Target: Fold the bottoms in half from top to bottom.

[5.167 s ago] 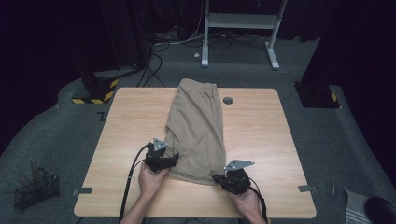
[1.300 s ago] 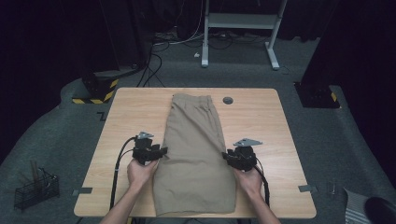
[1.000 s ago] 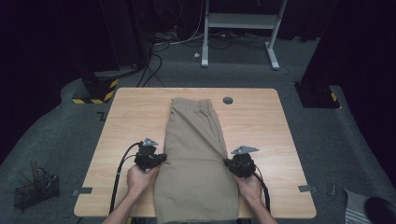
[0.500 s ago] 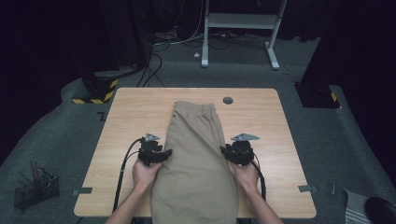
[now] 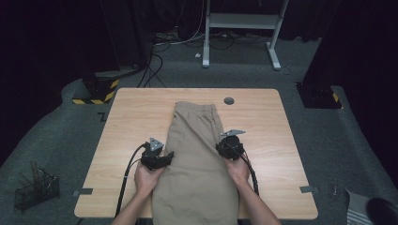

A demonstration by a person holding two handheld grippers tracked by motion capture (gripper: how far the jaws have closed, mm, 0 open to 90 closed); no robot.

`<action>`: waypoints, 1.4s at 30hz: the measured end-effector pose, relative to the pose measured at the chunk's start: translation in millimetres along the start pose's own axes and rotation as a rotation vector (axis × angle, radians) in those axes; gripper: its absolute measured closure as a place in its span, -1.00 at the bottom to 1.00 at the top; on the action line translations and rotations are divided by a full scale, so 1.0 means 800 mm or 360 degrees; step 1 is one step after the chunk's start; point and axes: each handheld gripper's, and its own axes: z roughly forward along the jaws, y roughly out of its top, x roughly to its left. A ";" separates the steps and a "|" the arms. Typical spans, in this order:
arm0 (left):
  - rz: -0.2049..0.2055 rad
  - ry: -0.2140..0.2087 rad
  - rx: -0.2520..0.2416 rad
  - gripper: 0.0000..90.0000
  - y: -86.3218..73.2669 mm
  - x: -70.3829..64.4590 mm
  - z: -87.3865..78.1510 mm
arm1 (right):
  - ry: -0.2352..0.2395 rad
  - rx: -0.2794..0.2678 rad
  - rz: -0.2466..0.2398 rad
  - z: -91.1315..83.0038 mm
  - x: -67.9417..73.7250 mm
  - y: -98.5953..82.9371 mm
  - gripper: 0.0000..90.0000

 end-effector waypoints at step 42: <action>0.0005 0.0011 0.0003 -0.10 0.002 -0.005 0.002 | 0.0021 -0.0053 0.0092 -0.002 -0.029 0.025 0.85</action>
